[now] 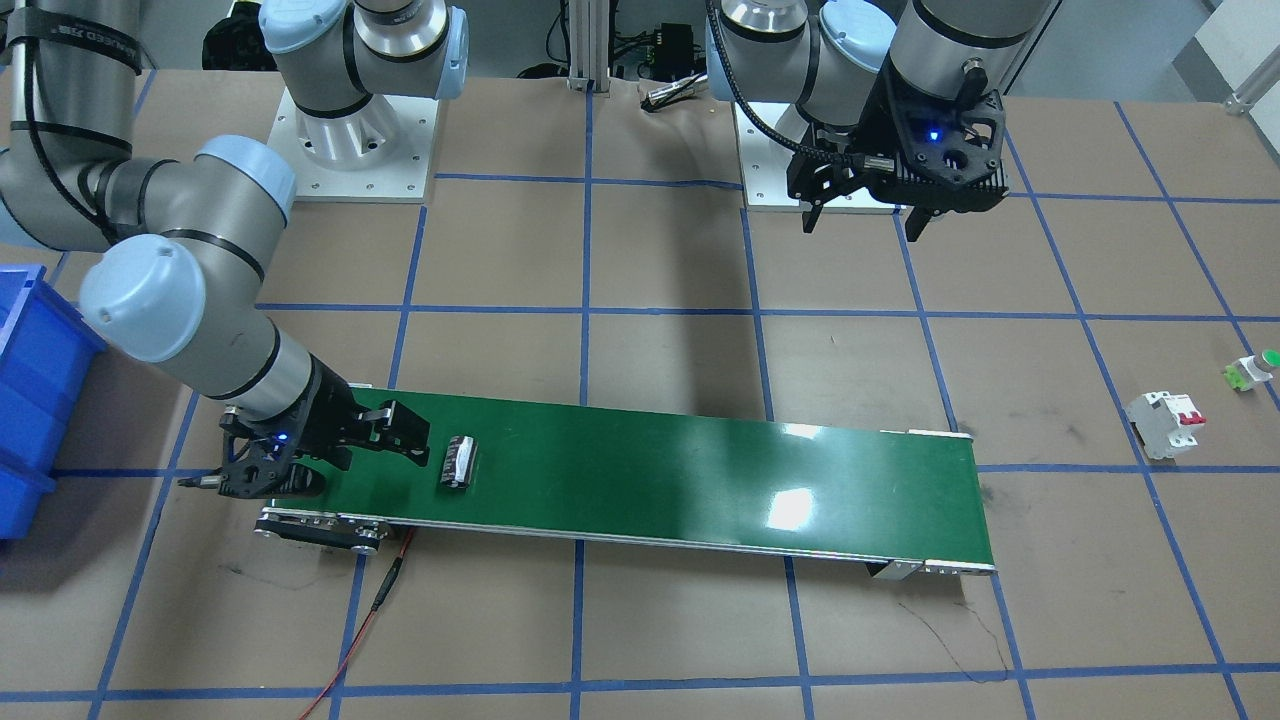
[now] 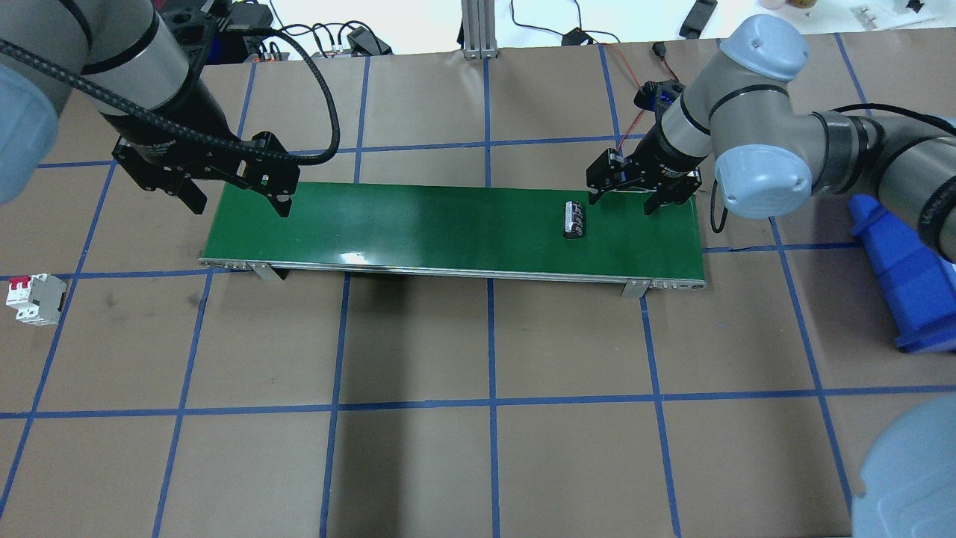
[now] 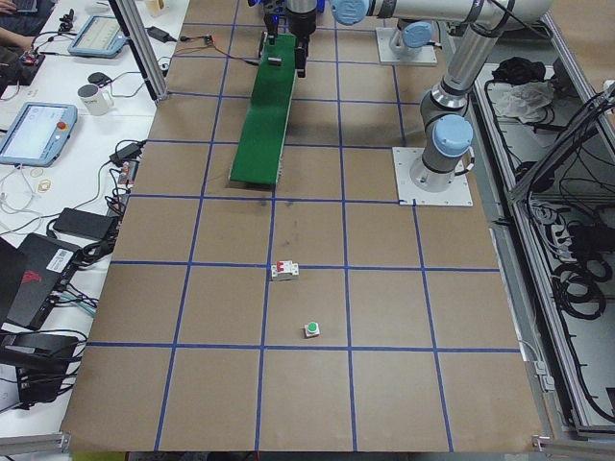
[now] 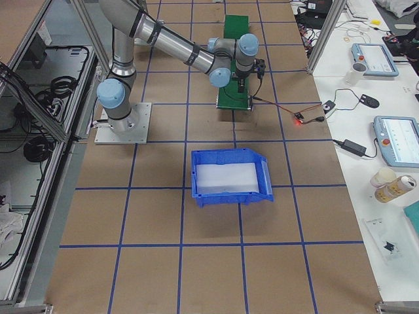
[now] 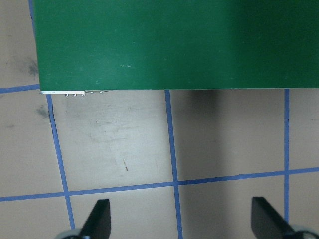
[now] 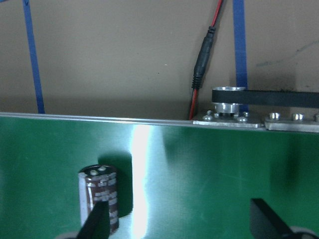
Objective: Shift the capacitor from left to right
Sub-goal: 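Lower the right gripper onto the capacitor on the belt and grasp it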
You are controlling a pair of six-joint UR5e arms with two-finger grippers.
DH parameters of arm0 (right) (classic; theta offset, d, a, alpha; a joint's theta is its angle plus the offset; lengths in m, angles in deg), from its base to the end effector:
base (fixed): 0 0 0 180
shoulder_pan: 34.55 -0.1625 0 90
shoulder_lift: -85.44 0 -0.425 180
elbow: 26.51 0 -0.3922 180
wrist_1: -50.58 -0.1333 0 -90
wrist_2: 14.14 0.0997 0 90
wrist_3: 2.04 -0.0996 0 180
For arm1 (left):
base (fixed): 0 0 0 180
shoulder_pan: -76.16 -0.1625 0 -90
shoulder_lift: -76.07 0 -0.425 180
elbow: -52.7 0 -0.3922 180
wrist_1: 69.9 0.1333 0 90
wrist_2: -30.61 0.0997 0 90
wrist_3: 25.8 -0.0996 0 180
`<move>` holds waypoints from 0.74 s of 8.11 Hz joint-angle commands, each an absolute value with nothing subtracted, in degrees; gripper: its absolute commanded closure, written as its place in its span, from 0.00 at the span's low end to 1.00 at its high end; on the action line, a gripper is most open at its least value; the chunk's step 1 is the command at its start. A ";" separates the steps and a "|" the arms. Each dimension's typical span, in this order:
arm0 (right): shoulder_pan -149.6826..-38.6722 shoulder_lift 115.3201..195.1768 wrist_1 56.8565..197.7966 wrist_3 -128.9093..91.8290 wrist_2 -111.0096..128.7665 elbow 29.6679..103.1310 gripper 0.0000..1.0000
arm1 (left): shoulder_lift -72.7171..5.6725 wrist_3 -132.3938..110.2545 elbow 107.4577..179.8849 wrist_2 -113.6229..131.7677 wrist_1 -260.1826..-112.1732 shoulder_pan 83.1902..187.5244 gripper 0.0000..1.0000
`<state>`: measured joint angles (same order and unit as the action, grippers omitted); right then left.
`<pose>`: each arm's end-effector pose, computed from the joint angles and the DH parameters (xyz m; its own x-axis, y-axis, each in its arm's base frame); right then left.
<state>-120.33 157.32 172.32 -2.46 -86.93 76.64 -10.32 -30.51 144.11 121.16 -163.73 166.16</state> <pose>0.1205 -0.5783 0.2685 -0.9523 0.0752 -0.2959 0.0806 0.9967 -0.0060 -0.1323 -0.4620 0.4993 -0.9966 0.0824 -0.0072 0.0821 0.9962 0.0291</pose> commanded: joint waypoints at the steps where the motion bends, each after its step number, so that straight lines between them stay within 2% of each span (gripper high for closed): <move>1: -123.74 157.25 172.66 -6.69 -89.62 76.68 0.05 | -10.24 -30.55 144.11 121.31 -163.77 166.16 0.00; 2: -124.62 156.81 172.66 -6.61 -92.25 76.68 0.11 | -10.15 -30.89 144.20 121.31 -163.77 166.16 0.00; 3: -124.63 155.85 172.57 -5.91 -96.11 76.76 0.23 | -10.24 -30.64 144.11 121.22 -163.77 166.16 0.00; 4: -124.81 155.84 172.40 -5.91 -98.67 76.76 0.39 | -10.15 -30.72 144.11 121.22 -163.77 166.16 0.00; 6: -124.81 155.84 171.96 -5.56 -99.31 76.76 0.77 | -10.24 -30.64 144.11 121.22 -163.77 166.16 0.00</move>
<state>-124.72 155.94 172.24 -5.86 -97.86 76.75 -10.17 -30.71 144.08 121.23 -163.77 166.14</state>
